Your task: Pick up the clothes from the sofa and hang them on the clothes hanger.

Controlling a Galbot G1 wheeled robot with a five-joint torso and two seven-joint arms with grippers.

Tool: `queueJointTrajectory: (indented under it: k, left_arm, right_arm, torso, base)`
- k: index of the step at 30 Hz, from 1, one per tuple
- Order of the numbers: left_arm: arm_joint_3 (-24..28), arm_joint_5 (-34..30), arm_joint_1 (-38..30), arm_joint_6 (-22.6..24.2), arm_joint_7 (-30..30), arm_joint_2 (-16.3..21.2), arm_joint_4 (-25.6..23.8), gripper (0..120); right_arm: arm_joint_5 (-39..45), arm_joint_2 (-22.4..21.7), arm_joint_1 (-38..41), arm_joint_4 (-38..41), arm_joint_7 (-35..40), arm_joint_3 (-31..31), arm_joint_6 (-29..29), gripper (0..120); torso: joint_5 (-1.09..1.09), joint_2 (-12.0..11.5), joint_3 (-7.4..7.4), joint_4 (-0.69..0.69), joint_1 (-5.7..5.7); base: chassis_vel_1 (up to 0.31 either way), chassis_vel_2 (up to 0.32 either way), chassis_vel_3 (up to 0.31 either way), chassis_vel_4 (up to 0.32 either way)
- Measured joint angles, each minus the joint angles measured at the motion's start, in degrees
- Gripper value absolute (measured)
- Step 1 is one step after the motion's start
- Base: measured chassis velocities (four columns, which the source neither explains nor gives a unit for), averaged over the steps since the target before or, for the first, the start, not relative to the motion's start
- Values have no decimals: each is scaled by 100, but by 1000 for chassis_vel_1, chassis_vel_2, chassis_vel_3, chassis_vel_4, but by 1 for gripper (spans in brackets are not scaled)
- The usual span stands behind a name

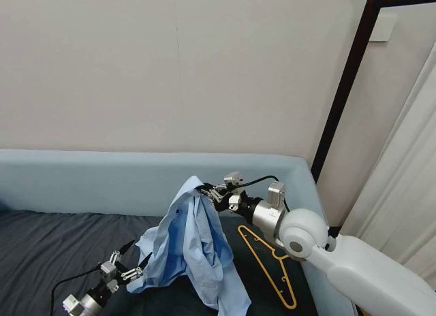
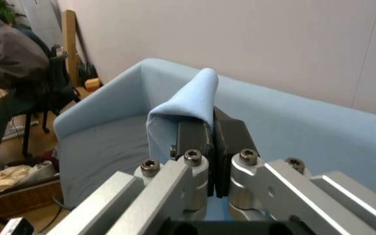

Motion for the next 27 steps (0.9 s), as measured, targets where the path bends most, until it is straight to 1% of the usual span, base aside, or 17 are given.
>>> queueJointTrajectory:
  k: [10, 16, 27]
  left_arm:
    - [102, 194, -43, 7, -75, -88, 48, 88]
    - [119, 240, 39, 5, -61, -129, -51, 87]
    - [113, 289, 122, -53, 38, -100, -20, 88]
  right_arm:
    - [6, -7, -14, 24, 12, -15, 0, 0]
    - [7, -10, 20, 14, 16, -14, 0, 0]
    - [15, 18, 44, -5, 27, -11, 0, 0]
  torso:
    - [1, 0, 0, 0, 0]
    - [1, 0, 0, 0, 0]
    - [1, 0, 0, 0, 0]
  base:
    - [0, 0, 0, 0]
    - [0, 0, 0, 0]
    - [0, 0, 0, 0]
